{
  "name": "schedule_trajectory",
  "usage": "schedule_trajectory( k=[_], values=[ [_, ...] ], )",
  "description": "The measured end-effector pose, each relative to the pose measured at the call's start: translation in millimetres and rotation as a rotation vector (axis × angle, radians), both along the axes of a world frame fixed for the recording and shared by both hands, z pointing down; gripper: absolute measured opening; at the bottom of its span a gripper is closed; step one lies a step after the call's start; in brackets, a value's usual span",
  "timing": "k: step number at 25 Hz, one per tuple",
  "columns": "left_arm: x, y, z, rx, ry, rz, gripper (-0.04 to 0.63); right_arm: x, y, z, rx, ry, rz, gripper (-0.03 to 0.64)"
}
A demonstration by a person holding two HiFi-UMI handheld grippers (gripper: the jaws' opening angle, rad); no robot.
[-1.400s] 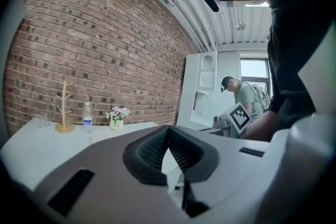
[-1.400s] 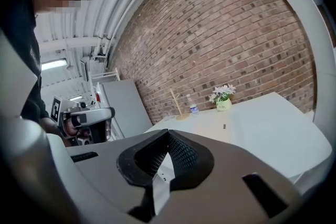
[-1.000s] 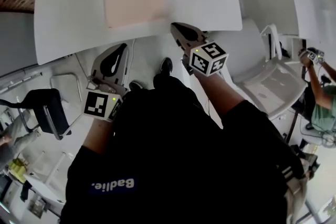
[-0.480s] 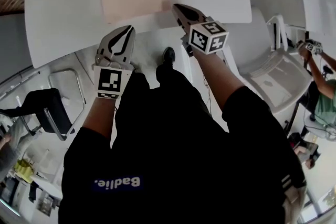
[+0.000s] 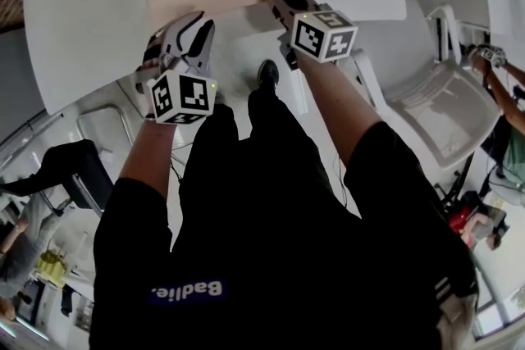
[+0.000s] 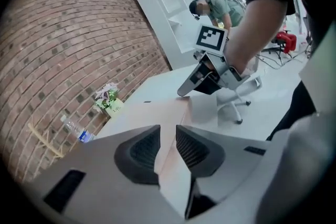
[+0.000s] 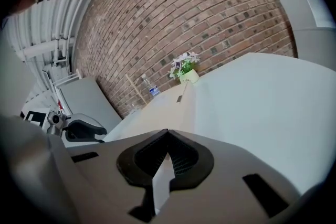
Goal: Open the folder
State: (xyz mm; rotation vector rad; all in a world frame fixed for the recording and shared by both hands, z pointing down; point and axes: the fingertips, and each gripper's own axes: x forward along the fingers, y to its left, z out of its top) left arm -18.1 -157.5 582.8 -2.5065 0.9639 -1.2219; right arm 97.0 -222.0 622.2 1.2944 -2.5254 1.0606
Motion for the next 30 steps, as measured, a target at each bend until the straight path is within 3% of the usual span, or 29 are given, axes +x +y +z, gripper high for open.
schedule_trajectory(
  k=[10,22,30],
  values=[
    [3,-8,31,0.086,-0.223,0.120,0.110,0,0,-2,0.053,-0.022,0.011,0.028],
    [4,-19,37,0.174,-0.325,0.158,0.106,-2,0,-2,0.088,0.023,-0.034,0.028],
    [5,-24,38,0.187,-0.331,0.146,0.057,-5,1,-4,0.102,0.030,-0.059,0.028]
  ],
)
